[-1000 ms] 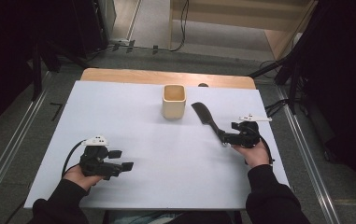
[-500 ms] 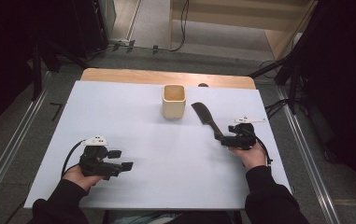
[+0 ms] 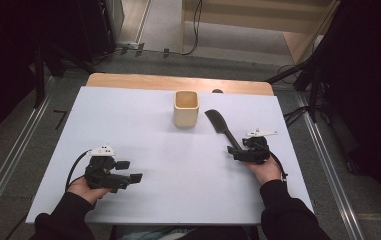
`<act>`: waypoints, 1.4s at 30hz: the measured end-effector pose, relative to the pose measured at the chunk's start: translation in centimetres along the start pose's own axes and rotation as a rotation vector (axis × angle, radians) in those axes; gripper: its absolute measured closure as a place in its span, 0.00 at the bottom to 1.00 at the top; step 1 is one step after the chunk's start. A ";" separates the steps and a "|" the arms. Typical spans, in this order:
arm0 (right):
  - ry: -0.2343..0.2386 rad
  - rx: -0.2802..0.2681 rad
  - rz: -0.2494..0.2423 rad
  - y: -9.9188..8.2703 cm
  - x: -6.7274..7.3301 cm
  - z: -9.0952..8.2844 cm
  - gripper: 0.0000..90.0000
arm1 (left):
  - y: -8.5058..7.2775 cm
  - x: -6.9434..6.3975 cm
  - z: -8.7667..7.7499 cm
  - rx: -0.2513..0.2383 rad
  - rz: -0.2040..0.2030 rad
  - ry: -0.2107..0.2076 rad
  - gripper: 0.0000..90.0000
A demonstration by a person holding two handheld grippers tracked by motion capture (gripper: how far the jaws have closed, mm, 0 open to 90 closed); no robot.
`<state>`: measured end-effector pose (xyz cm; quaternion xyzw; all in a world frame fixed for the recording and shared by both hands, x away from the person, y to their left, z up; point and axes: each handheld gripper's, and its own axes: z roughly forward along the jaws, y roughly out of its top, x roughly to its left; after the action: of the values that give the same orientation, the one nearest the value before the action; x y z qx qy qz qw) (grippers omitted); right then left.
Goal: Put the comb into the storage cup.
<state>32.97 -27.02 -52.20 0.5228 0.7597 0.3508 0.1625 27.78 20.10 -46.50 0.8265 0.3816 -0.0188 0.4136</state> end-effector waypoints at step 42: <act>-0.076 -0.009 0.002 0.2 1.6 0.2 0.78 | 0.0 0.0 0.0 -0.005 -0.002 -0.002 0.27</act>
<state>32.59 -25.49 -52.05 0.5359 0.7507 0.3344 0.1934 27.80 20.11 -46.47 0.8251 0.3818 -0.0191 0.4161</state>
